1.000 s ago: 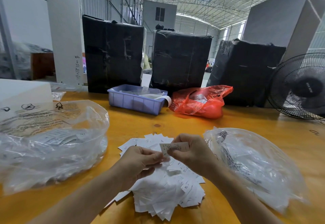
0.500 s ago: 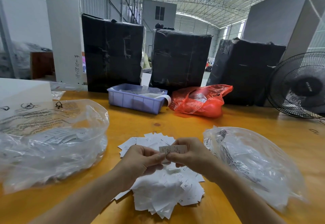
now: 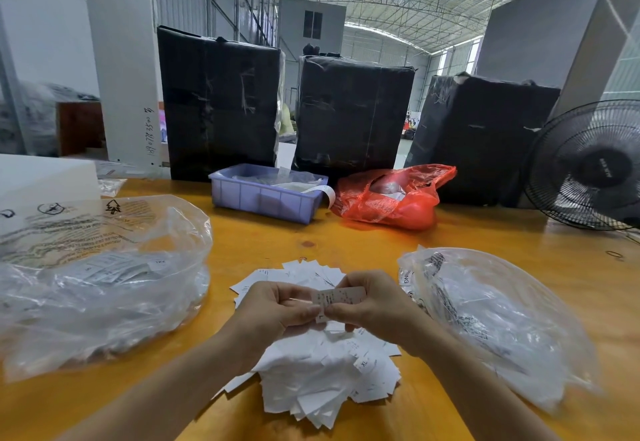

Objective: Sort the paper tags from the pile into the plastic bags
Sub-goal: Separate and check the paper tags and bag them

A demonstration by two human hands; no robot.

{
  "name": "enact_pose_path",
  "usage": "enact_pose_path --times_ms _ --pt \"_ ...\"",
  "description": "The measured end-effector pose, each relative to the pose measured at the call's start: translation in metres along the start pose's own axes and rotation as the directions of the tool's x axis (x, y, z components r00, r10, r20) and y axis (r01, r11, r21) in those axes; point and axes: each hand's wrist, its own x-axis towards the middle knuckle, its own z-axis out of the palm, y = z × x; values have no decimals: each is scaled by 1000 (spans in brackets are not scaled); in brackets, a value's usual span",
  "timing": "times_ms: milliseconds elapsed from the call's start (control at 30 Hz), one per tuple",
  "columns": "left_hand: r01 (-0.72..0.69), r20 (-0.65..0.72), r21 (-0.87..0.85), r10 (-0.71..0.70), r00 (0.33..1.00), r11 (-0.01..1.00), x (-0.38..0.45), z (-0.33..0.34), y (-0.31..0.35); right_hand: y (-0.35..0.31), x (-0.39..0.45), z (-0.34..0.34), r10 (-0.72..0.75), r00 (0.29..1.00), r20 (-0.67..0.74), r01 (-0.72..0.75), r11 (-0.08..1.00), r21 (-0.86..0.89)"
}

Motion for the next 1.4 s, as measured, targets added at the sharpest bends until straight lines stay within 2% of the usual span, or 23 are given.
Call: enact_pose_path --times_ms 167,333,400,533,700,867,1100,1233,1400 --pt "-8 -71 -83 3 997 997 1 1 -1 1 0 1 -14 1000 -21 13 1000 -4" --pt "6 -128 -56 -13 992 998 1 1 0 3 1 0 -56 994 -99 63 996 64" --pt "24 -117 -68 -32 993 997 0 0 1 2 2 0 -89 983 -158 104 991 85" --pt "48 -67 -110 -56 996 993 0 -1 3 1 3 0 -167 961 -222 176 984 19" --pt "94 -5 -67 -95 995 993 -3 0 4 3 2 2 -244 938 -246 235 970 -66" --pt "110 1 -50 -110 994 993 -5 0 6 4 3 2 -297 920 -256 266 953 -147" --pt "111 -42 -30 -112 993 993 -4 0 6 5 2 3 -279 949 -148 250 950 -187" --pt "102 -47 -5 -102 994 995 -4 0 6 5 3 2 -194 979 -69 184 975 -126" --pt "97 -58 26 -95 994 995 -3 -1 5 6 3 0 -106 994 21 108 985 -137"
